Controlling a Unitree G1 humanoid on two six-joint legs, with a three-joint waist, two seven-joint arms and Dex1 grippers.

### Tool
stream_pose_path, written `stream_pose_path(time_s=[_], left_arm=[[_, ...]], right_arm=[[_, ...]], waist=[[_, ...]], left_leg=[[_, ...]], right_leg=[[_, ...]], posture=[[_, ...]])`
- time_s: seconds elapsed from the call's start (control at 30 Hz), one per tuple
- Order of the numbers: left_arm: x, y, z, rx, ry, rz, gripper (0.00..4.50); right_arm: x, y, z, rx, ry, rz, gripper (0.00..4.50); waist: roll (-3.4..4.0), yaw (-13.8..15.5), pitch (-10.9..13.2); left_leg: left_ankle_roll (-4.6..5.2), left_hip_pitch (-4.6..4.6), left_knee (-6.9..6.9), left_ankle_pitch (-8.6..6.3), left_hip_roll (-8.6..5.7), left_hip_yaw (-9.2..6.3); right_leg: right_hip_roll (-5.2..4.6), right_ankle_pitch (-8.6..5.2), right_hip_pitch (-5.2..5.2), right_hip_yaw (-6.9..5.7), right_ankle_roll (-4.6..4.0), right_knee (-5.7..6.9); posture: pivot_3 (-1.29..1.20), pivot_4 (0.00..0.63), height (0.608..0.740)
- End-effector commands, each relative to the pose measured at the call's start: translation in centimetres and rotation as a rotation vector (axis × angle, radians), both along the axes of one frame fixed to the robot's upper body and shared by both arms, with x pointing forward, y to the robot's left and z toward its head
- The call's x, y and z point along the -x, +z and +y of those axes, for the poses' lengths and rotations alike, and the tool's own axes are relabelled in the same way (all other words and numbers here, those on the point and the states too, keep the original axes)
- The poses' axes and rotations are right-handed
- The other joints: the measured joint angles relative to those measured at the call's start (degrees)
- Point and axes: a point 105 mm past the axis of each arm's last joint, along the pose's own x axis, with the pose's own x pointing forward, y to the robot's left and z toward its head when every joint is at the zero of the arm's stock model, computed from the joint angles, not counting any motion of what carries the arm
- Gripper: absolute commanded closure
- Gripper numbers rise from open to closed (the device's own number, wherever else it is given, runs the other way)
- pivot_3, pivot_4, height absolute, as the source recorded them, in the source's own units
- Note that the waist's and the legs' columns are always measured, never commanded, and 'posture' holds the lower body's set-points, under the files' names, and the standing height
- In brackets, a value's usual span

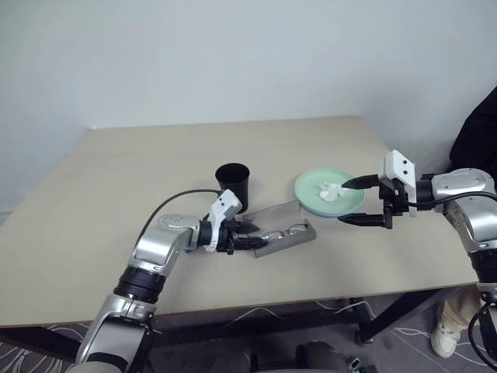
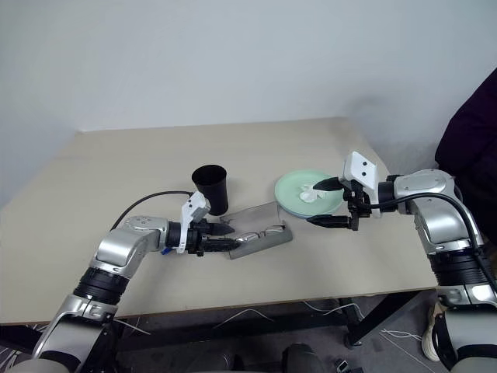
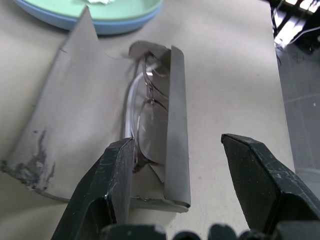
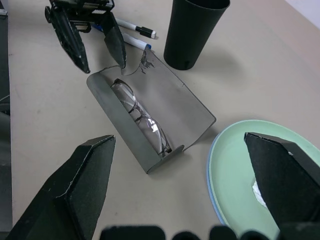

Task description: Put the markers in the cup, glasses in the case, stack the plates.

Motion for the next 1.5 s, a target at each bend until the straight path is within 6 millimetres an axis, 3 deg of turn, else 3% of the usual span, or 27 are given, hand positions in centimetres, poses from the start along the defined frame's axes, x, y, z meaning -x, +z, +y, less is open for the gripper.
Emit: stream_pose_path(time_s=[0.03, 0.07, 0.17, 0.4, 0.77, 1.5], left_arm=[[-2.0, 4.1, -0.4, 0.067, 0.036, -0.119, 1.52], [-2.5, 4.6, -0.4, 0.078, 0.057, -0.125, 1.52], [-4.0, 5.1, -0.3, 0.082, 0.117, -0.135, 2.08], [-6.2, 5.1, -1.5, 0.050, 0.175, -0.137, 4.45], [-7.7, 3.0, -3.6, -0.111, 0.197, -0.197, 4.45], [-8.1, 3.0, -4.9, -0.162, 0.212, -0.249, 4.45]], right_arm=[[-0.2, 1.7, 0.6, -0.006, 0.030, -0.066, 0.00], [-0.2, 1.7, 0.6, -0.006, 0.030, -0.067, 0.00], [-0.3, 1.7, 0.7, -0.006, 0.030, -0.067, 0.00], [-0.3, 1.8, 0.7, -0.008, 0.032, -0.068, 0.00], [-0.2, 1.7, 0.8, -0.013, 0.031, -0.067, 0.00], [-0.1, 1.6, 0.9, -0.018, 0.033, -0.063, 0.00]], waist=[[-0.01, 0.1, 0.0], [-0.01, 0.1, 0.0], [-0.01, 0.1, 0.0], [-0.01, 0.0, 0.0], [-0.01, 0.0, 0.0], [-0.02, 0.1, 0.0]], left_leg=[[0.00, -0.01, 0.01, 0.00, 0.00, -0.01], [0.00, -0.03, 0.02, 0.00, 0.00, -0.03], [0.00, 0.00, 0.02, 0.00, -0.04, 0.00], [0.00, -0.01, -0.04, 0.00, -0.09, -0.02], [0.00, -0.04, -0.04, 0.00, -0.15, -0.03], [0.00, -0.03, -0.06, 0.00, -0.15, -0.03]], right_leg=[[0.00, 0.00, 0.00, 0.00, 0.00, 0.00], [0.00, 0.00, 0.00, -0.02, 0.00, -0.01], [0.00, 0.00, 0.04, 0.00, 0.01, -0.03], [0.03, 0.03, 0.01, -0.01, 0.04, -0.02], [0.02, 0.07, 0.02, 0.03, 0.11, -0.05], [0.02, 0.07, 0.02, 0.02, 0.12, -0.06]], posture=[[0.00, 0.000, 0.727], [0.00, 0.000, 0.727], [0.00, 0.000, 0.727], [0.00, 0.000, 0.727], [0.00, 0.000, 0.727], [0.00, 0.000, 0.727]])
